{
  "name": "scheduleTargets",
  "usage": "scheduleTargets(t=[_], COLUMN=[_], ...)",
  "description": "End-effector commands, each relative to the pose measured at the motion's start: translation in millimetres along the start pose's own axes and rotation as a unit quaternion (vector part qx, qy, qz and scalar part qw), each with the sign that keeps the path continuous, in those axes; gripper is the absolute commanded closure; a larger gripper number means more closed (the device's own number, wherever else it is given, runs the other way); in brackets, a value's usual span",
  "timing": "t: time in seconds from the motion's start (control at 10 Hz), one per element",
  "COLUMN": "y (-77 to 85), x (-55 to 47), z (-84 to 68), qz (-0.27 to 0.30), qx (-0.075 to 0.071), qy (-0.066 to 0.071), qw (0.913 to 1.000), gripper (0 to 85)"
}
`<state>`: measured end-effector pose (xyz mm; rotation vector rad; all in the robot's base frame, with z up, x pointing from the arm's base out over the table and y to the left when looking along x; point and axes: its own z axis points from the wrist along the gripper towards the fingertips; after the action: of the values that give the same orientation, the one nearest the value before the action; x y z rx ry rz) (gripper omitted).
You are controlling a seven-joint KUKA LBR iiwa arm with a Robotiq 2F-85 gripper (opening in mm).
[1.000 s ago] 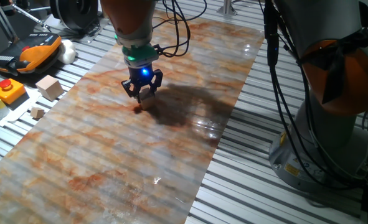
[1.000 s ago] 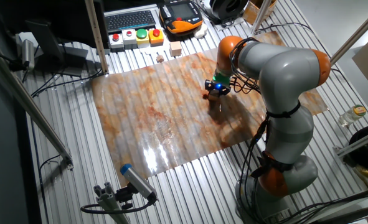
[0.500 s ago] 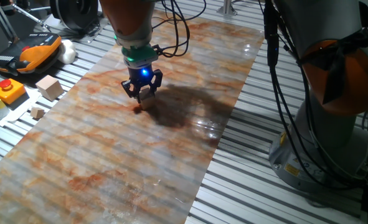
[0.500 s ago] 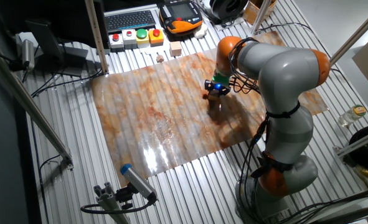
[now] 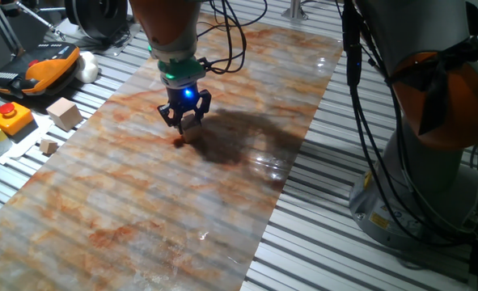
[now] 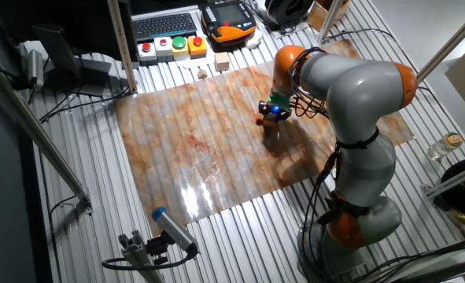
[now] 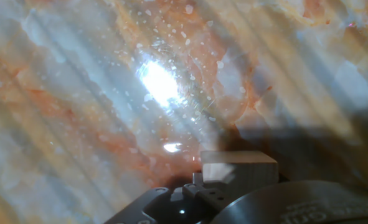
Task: Hold a small block with the gripper and sweep it from left to right on the table
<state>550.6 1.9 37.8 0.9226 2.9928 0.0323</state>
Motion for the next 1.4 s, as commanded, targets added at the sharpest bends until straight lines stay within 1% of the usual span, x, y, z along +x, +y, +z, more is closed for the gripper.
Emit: scheduleTargets(t=[0.0,0.1,0.2,0.3,0.4,0.6,0.7,0.8,0.9,1.0,1.1,1.2,1.3], y=[0.2,0.2,0.2,0.2,0.2,0.2,0.2,0.2,0.2,0.2,0.2,0.2,0.2], x=[0.1,0.1,0.1,0.1,0.1,0.1,0.1,0.1,0.1,0.1,0.1,0.1,0.1], z=[0.0,0.0,0.0,0.0,0.0,0.0,0.0,0.0,0.0,0.0,0.0,0.0,0.0], qz=[-0.003,-0.007,-0.010,-0.022,-0.029,-0.040,-0.040,-0.043,-0.044,-0.042,-0.041,-0.045,-0.048], qx=[-0.007,-0.015,-0.019,-0.023,-0.031,-0.022,-0.020,-0.013,-0.010,0.002,0.008,0.008,0.007], qy=[0.004,0.011,0.015,0.017,0.021,0.015,0.014,0.010,0.009,0.003,0.000,0.003,0.003], qw=[1.0000,0.9998,0.9997,0.9993,0.9989,0.9988,0.9989,0.9990,0.9990,0.9991,0.9991,0.9990,0.9988], gripper=[85.0,85.0,85.0,85.0,85.0,85.0,85.0,85.0,85.0,85.0,85.0,85.0,85.0])
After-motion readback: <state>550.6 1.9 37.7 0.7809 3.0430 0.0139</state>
